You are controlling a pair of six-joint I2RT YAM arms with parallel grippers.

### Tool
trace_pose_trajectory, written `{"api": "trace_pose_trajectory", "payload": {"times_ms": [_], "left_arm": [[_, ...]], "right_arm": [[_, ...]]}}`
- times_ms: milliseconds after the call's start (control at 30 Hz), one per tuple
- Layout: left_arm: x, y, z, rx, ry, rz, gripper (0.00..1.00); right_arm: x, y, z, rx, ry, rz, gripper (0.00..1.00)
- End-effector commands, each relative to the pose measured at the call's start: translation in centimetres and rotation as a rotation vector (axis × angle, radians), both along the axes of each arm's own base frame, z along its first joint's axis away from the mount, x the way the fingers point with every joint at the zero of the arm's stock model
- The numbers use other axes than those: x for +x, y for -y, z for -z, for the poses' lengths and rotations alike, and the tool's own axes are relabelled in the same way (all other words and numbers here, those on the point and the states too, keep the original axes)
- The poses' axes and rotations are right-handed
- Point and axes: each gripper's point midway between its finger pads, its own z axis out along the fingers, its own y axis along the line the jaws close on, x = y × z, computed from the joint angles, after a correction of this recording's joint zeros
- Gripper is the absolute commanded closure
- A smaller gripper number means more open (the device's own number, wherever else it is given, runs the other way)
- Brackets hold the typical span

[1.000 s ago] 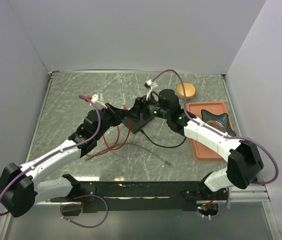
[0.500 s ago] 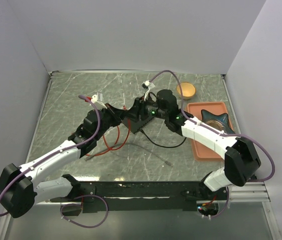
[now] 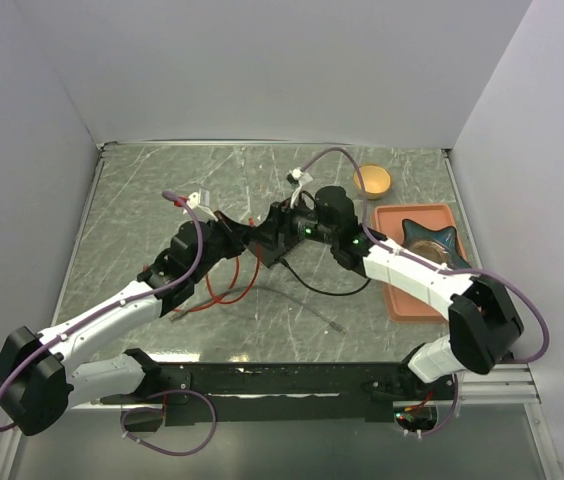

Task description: Insert the plug into the switch port

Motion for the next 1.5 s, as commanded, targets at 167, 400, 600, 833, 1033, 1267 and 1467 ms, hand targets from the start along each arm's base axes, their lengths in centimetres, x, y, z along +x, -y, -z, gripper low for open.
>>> {"api": "trace_pose_trajectory", "payload": {"times_ms": [167, 400, 600, 833, 1033, 1267, 1467], "left_arm": [[0.4, 0.2, -5.3, -0.089, 0.119, -0.006, 0.98], [0.3, 0.3, -5.4, -0.102, 0.119, -0.001, 0.98], [0.0, 0.4, -6.1, -0.117, 0.139, 0.018, 0.98], [0.1, 0.9, -5.9, -0.111, 0.135, 0.035, 0.98], [0.2, 0.6, -5.7, -0.093, 0.127, 0.019, 0.96], [-0.1, -0.4, -6.0, -0.061, 0.159, 0.001, 0.28], [-1.1, -1.2, -8.3, -0.067, 0.247, 0.014, 0.1]], "right_arm": [[-2.6, 1.1, -1.2, 0.007, 0.049, -0.056, 0.22], [-3.0, 0.8, 0.0, 0.004, 0.037, -0.091, 0.25], [-2.1, 0.3, 1.0, -0.004, 0.011, -0.066, 0.31], [-0.1, -1.1, -0.9, 0.047, 0.021, -0.035, 0.45], [0.8, -0.7, -3.5, 0.082, 0.057, 0.036, 0.73], [0.7, 1.5, -3.3, -0.012, 0.095, 0.07, 1.0], [-0.4, 4.8, -2.2, -0.158, 0.149, 0.002, 1.0]]}}
